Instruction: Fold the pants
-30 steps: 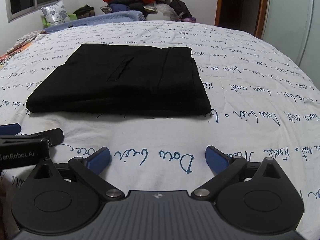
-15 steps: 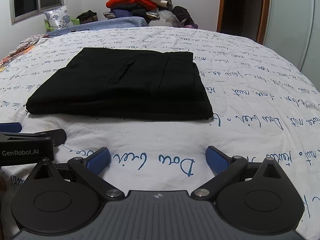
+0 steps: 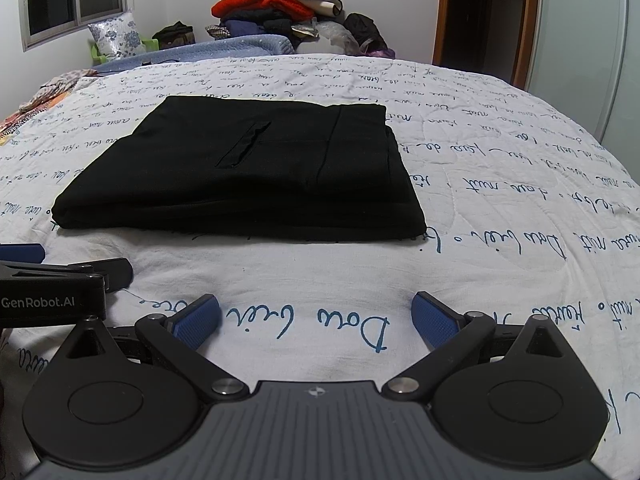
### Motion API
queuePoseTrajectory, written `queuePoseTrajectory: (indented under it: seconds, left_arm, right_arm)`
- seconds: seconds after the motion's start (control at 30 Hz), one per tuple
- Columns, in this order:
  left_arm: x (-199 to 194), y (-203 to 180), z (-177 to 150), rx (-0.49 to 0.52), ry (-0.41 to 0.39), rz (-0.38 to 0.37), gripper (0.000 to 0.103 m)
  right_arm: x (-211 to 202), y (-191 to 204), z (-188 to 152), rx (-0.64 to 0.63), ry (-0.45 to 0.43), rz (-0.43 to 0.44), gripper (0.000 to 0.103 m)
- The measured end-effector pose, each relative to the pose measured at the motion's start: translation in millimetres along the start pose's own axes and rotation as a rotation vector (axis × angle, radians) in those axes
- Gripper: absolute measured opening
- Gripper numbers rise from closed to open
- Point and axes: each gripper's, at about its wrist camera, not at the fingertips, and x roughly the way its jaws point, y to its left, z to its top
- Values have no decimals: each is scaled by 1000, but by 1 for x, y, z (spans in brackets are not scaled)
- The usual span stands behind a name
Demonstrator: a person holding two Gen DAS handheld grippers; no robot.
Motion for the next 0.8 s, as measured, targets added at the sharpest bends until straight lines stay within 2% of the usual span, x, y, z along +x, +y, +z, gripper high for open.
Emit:
queuePoseTrajectory:
  seconds: [0.37,0.5,0.8]
  left_arm:
    - [-3,6,-3,-41,-29,-31,103]
    - [-2,0,-3,-3,-20,-7,103]
    - [-1,-1,-3,8,-12,3,103]
  right_arm:
    - [0,0,0,0,-1,0,103]
    - [0,0,0,0,-1,0,103]
    - [1,0,0,0,-1,0,103]
